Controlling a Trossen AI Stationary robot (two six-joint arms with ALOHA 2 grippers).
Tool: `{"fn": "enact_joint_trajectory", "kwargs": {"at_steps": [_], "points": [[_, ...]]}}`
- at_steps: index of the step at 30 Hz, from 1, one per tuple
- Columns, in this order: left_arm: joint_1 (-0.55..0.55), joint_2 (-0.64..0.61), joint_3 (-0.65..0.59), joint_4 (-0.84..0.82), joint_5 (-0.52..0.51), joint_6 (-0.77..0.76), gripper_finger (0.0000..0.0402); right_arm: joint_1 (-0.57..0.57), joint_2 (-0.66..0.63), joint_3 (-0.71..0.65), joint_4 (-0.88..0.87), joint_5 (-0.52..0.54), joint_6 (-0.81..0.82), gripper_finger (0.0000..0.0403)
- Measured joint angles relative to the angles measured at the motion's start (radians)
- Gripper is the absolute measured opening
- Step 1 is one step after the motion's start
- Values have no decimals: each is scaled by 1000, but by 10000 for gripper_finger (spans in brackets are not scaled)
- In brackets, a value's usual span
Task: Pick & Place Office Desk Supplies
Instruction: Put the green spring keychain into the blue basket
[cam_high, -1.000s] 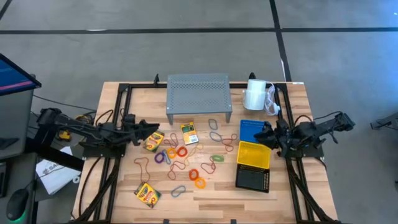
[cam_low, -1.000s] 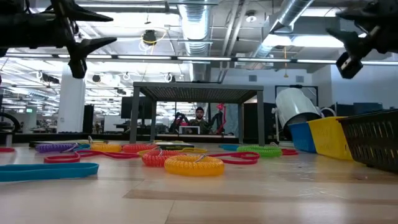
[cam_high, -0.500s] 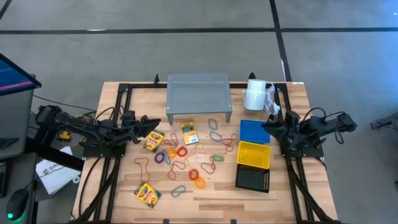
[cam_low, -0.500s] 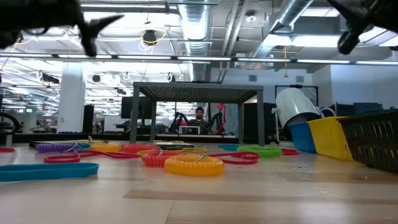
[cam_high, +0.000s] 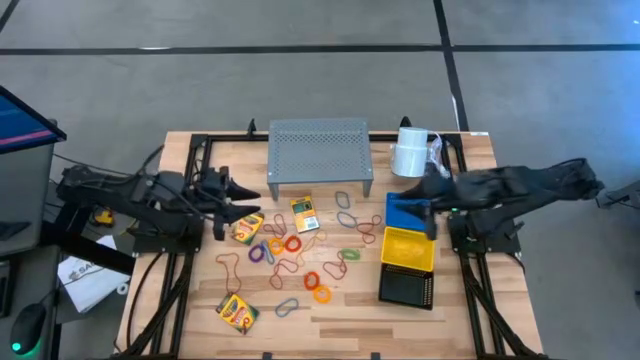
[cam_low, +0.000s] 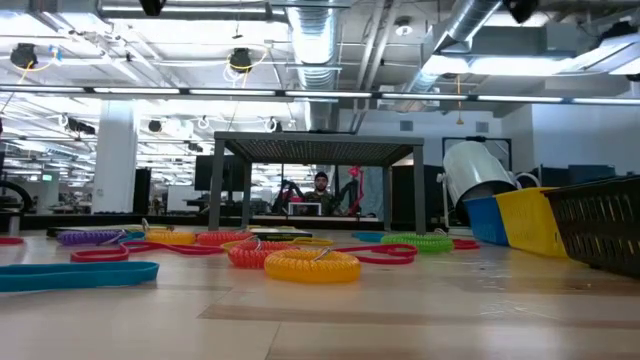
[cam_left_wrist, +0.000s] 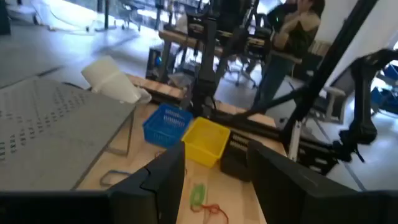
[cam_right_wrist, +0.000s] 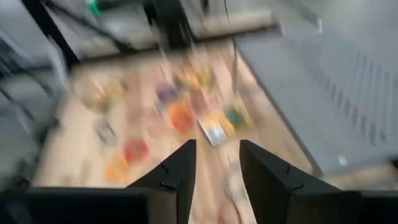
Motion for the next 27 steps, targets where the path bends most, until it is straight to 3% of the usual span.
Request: {"fn": "enact_joint_trajectory", "kwargs": {"at_steps": [4, 10, 20, 27], "points": [[0, -7, 15, -83, 39, -27, 168, -7, 215, 138, -164, -1, 26, 121], [0, -2, 15, -256, 46, -114, 168, -6, 458, 243, -208, -16, 51, 125], [0, -5, 15, -277, 46, -57, 168, -4, 773, 332, -250, -187, 208, 234], [0, -5, 15, -312, 81, 28, 168, 4, 910, 348, -239, -187, 228, 245]]}}
